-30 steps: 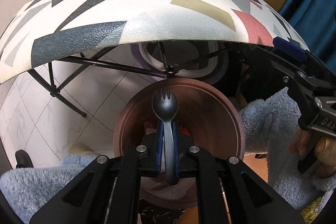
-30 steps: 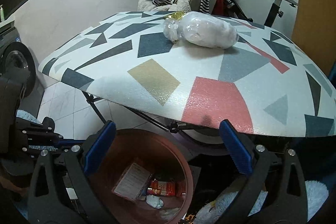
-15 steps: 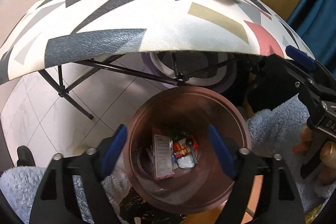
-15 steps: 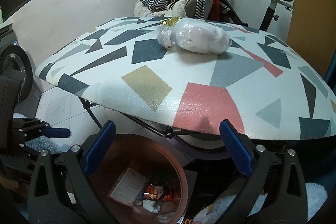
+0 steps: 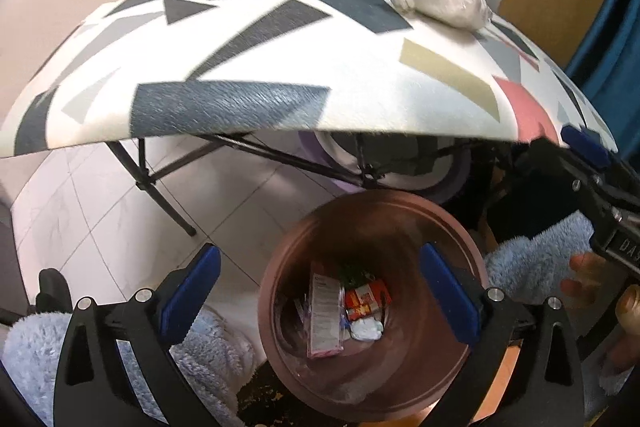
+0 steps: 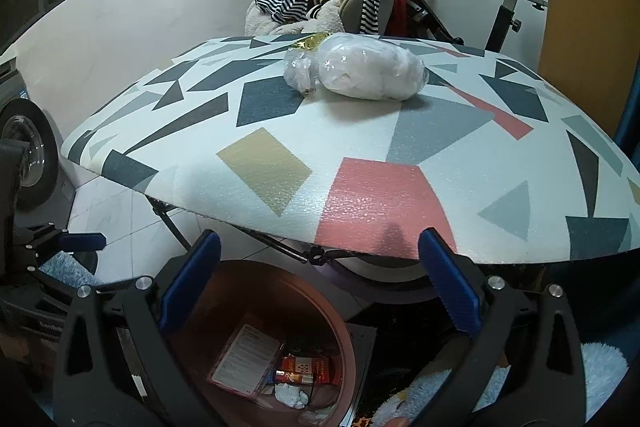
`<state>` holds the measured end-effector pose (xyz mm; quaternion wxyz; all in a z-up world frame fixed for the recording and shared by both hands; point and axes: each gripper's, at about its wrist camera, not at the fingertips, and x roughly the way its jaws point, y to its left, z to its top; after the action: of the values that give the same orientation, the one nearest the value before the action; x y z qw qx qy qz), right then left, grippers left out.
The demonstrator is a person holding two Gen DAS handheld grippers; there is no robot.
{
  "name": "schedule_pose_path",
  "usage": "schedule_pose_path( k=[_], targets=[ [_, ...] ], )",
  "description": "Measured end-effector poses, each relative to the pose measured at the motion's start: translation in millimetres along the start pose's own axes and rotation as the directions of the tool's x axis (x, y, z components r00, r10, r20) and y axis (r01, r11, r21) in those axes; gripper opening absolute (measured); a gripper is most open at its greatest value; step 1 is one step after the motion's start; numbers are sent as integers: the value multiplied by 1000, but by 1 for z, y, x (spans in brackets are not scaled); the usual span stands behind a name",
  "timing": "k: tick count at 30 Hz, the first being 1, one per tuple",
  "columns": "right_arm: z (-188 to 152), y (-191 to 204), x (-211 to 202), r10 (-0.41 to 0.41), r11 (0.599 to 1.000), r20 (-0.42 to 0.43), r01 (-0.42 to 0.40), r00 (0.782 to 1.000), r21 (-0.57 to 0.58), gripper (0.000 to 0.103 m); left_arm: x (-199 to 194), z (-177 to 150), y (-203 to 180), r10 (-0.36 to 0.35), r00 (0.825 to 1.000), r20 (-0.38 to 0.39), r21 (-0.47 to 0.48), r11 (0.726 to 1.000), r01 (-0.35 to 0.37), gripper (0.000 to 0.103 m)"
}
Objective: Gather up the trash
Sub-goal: 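Move both grippers back over the table toward the clear tissue bag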
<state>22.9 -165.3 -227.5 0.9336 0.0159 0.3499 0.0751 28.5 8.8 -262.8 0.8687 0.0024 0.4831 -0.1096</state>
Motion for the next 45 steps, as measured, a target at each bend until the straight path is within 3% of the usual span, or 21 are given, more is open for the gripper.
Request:
schedule_pose_path(
  k=[8,15,24,31,38,45],
  targets=[
    [0,0,1,-12,1000,6,12,1000,1,97,-28,9,4,-20,989,148,-27,999,24,97],
    [9,-6,0,24,999,-5,-24,1000,44,97,-65,29,2,-32,945,326,3,999,33,97],
    [32,-18,7,25,996,-17,-23,1000,87,97,-61,64,11,-1,939,343,28,1000,-9,97],
    [73,-35,26,11,998,-14,-10,1000,55,97,-47,98,25,-50,947,316,0,999,53,97],
    [122,-42,58,-25,999,8,25,1000,-34,97,-37,128,22,-63,948,311,12,998,63,97],
    [160,-51,106,13,999,-85,-17,996,-45,97,-25,148,17,-100,949,299,3,995,104,97]
  ],
)
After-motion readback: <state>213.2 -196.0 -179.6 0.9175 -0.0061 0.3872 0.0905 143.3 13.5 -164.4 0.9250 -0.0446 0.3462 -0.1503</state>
